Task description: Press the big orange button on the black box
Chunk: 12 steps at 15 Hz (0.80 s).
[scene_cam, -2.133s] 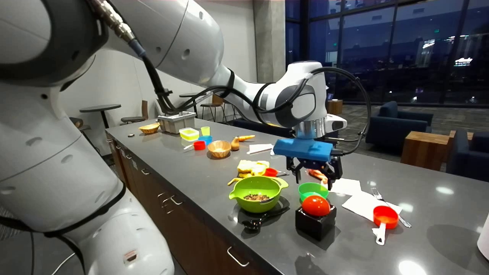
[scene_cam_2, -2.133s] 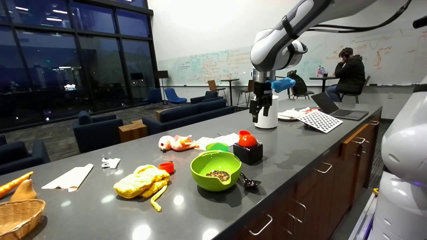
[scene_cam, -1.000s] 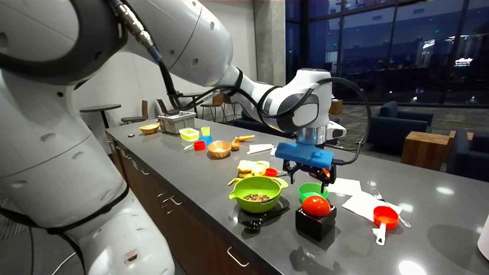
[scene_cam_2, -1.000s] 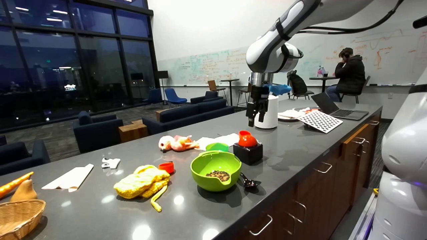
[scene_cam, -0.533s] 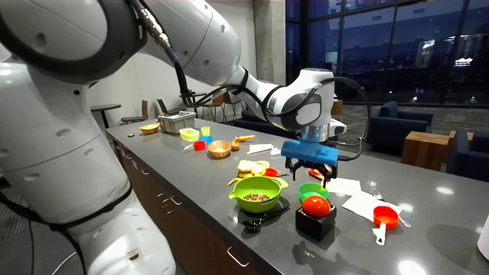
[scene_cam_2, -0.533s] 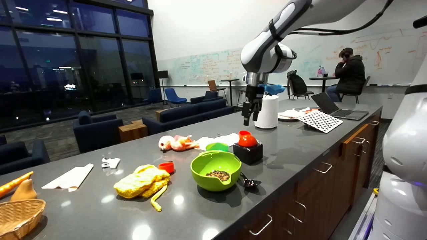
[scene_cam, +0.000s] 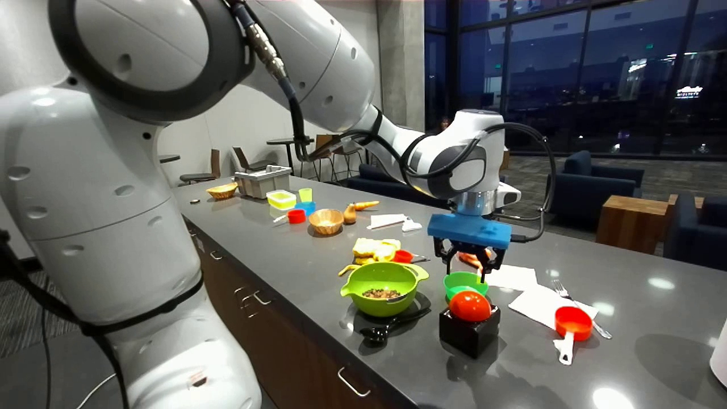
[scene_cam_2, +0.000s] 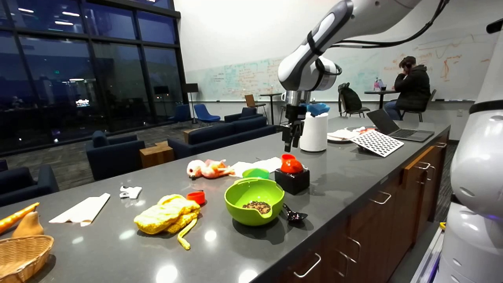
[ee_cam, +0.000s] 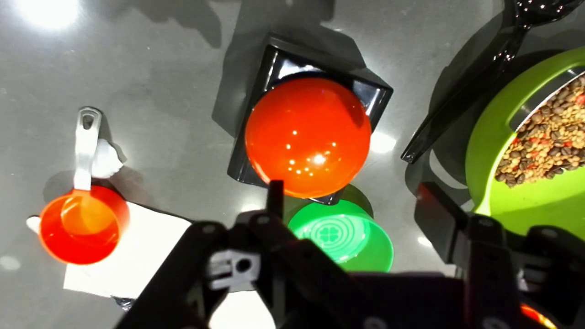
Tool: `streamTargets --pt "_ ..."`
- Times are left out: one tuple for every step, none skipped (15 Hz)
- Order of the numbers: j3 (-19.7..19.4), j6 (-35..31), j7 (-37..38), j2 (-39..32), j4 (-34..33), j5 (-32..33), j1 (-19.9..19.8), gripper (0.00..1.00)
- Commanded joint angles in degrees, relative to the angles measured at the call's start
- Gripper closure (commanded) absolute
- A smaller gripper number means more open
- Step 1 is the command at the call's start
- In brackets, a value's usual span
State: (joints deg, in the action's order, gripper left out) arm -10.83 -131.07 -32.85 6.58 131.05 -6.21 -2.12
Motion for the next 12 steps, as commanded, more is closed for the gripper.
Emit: streamTargets --pt "0.7 -0.3 -2.2 -1.0 -1.0 -1.9 -0.7 0.55" --pt "0.7 -0.4 -2.4 -1.1 -0.9 -2.0 -0.7 0.65" --pt "0.8 -0.3 -2.5 -1.1 -0.9 -2.1 -0.7 0.72" --pt "0.8 -0.3 -2.6 -1.1 -0.9 -2.3 -0.7 0.81" --pt "0.8 -0.5 -2.7 -1.2 -0.8 -2.4 -0.7 0.87" --pt "0.8 -0.5 -2.8 -1.3 -0.8 -2.5 -0.8 0.94" --pt "0.8 -0.5 -2.9 -1.5 -0.8 -2.7 -0.8 0.99" --pt "0.8 -0.6 -2.9 -1.7 -0.8 -2.7 -0.9 1.00" --pt "0.8 -0.5 -2.9 -1.8 -0.7 -2.6 -1.0 1.00" --pt "0.8 -0.5 -2.8 -1.9 -0.7 -2.4 -1.1 1.00" --pt "0.8 -0.6 -2.7 -2.1 -0.6 -2.1 -1.2 1.00" --pt "0.9 -0.4 -2.5 -2.3 -0.6 -1.8 -1.3 1.00"
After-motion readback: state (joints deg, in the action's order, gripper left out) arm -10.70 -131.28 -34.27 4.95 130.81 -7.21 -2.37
